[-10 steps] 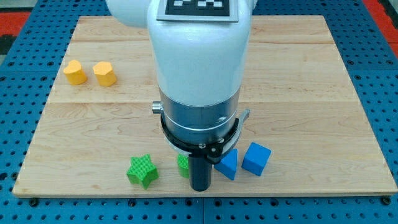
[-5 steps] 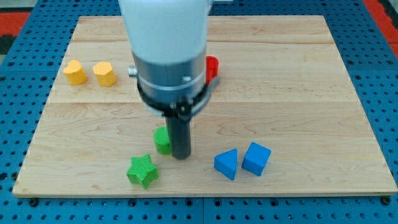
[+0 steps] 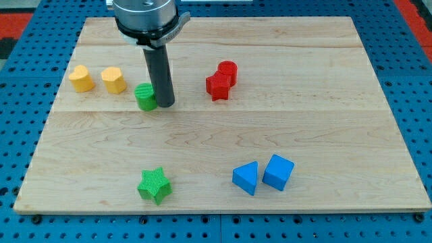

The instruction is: Place the green circle to the top center of the board

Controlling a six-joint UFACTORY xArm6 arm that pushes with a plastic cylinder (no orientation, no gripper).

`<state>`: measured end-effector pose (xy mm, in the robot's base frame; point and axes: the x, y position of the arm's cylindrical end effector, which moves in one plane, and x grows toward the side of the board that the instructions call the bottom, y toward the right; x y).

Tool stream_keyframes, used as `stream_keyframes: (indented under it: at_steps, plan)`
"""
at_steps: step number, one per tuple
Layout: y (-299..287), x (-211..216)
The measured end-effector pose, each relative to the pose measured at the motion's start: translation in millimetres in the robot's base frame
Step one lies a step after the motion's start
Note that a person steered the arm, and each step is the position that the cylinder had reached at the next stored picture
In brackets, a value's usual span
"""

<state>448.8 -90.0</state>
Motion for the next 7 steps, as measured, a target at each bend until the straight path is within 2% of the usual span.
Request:
stream_keyframes:
  at_steps: [1,2,3,4,5,6,7]
  plan:
    - [-43.6,19.5]
    - [-55.7,-11.5]
    - [41.0,-62.7]
    - [75.7,-143.8]
    - [73.2,-159.8]
    - [42.9,-128.6]
    - [17.3,-157.9]
